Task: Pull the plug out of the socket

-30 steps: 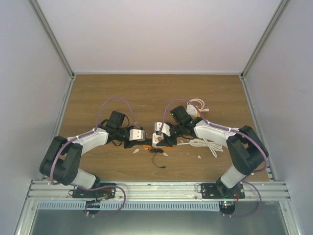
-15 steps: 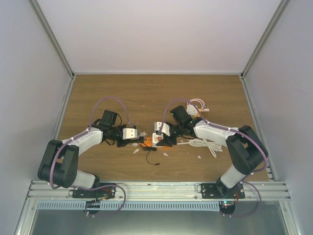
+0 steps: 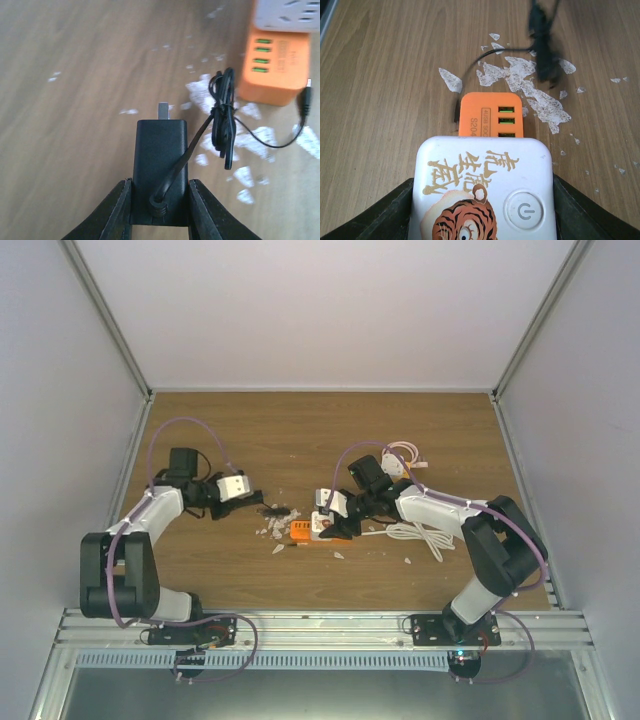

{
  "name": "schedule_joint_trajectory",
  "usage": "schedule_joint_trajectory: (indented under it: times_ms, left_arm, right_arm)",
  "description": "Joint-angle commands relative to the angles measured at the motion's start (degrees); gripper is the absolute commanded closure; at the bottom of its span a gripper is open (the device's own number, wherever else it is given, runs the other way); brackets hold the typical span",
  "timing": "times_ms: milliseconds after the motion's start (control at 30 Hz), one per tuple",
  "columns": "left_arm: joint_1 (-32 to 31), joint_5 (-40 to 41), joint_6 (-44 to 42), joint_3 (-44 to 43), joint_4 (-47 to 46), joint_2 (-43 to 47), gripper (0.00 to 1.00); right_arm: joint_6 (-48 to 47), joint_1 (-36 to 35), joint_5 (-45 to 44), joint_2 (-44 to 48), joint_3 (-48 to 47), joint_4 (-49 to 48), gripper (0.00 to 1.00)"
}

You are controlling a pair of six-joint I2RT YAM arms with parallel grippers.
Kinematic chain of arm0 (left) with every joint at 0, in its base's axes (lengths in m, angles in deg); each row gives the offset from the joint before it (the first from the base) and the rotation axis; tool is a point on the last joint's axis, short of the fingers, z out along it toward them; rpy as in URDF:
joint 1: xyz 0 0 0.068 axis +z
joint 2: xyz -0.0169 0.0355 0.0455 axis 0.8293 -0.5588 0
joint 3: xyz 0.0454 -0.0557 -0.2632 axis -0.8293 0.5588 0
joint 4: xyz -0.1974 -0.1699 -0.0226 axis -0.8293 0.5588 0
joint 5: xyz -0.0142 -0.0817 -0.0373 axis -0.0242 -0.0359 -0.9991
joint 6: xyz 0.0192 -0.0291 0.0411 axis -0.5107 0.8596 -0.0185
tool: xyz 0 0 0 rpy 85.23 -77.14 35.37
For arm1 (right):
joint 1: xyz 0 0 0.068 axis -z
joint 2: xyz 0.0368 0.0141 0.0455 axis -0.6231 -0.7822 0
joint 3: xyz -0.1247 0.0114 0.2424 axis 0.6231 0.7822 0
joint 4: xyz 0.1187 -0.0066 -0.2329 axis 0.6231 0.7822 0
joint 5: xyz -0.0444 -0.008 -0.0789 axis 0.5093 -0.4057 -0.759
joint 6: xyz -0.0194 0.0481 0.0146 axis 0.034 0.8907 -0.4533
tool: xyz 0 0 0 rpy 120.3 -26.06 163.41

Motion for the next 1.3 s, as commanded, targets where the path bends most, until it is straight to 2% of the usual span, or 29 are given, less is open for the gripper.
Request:
schedule_joint_trajectory:
  times_ms: [0,200,367,600,900,1267]
  left_arm:
    - [4.51,0.64,-1.76,-5.06,-1.15,0.05,0.83]
    - [7.16,5.79,1.07,-9.34,-8.02,-3.05,0.83]
    - [7.76,12.22,4.97,-11.33,-17.52,-6.53,0.82]
    - [7.9,20.24,10.73,-18.12,-24.36,-15.53,0.82]
    - [7.86,33.98,5.85,-25.65,-35.18,-27.92,0.8]
    - [7.86,48.11,-3.99,-27.74,-46.25,-38.13,0.78]
  right_arm:
    - [0.4,0.74,-5.44,-2.77,2.12,9.91,0.9]
    - [0.4,0.74,-5.46,-2.62,2.17,9.97,0.89]
    - [0.48,0.76,-5.48,-2.53,2.13,9.92,0.89]
    - [0.48,0.79,-5.46,-2.57,2.02,9.92,0.89]
    - [0.49,0.75,-5.38,-2.75,1.97,9.98,0.89]
    - [0.57,0.74,-5.38,-2.86,1.96,9.99,0.89]
